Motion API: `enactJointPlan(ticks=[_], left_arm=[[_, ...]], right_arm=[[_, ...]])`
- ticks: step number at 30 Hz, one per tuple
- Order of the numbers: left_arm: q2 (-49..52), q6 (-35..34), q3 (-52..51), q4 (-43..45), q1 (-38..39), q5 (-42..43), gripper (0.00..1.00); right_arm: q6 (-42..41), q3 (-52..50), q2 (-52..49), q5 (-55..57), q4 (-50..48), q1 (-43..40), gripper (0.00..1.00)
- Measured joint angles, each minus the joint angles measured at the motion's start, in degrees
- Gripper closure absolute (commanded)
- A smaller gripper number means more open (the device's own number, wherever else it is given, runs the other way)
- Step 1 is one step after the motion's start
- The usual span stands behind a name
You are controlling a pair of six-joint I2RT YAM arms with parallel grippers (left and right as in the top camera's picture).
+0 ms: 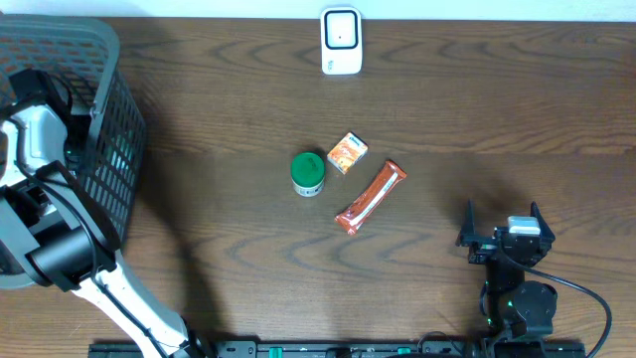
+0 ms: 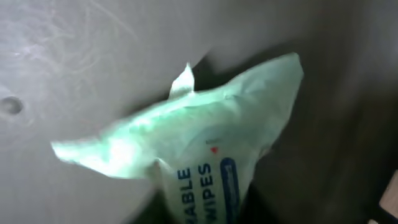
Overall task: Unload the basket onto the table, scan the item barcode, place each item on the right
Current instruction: 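Reach the left gripper into the basket toward the mint-green wipes pack, then grasp the wipes pack with the left gripper and lift it out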
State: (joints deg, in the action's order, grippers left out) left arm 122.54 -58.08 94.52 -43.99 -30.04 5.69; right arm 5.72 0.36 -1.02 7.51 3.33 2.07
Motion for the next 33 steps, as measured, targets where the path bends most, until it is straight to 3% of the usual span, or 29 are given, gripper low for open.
enactJointPlan(ticks=[11,16,21,24,27,33], left_arm=[[-3.6,2.1,0.5,-1.9,-4.1,7.7,0.93],[-17.4,3.3,1.5,2.6,-8.5,13.8,0.93],[-36.0,8.8,3.4,9.1,-9.3,24.8,0.93],[-45.1,16.8,4.5,8.7,-3.9,31.8,0.93],[-49.7,28.8,5.4,2.9,6.8,38.1,0.93],[-46.5,53.1,3.1,-10.3,30.9,43.2,0.93]], right_arm=[[0.0,0.0,0.0,0.0,0.0,0.0,0.01],[0.0,0.0,0.0,0.0,0.0,0.0,0.01],[0.0,0.0,0.0,0.0,0.0,0.0,0.01],[0.0,0.0,0.0,0.0,0.0,0.0,0.01],[0.0,0.0,0.0,0.0,0.0,0.0,0.01],[0.0,0.0,0.0,0.0,0.0,0.0,0.01]])
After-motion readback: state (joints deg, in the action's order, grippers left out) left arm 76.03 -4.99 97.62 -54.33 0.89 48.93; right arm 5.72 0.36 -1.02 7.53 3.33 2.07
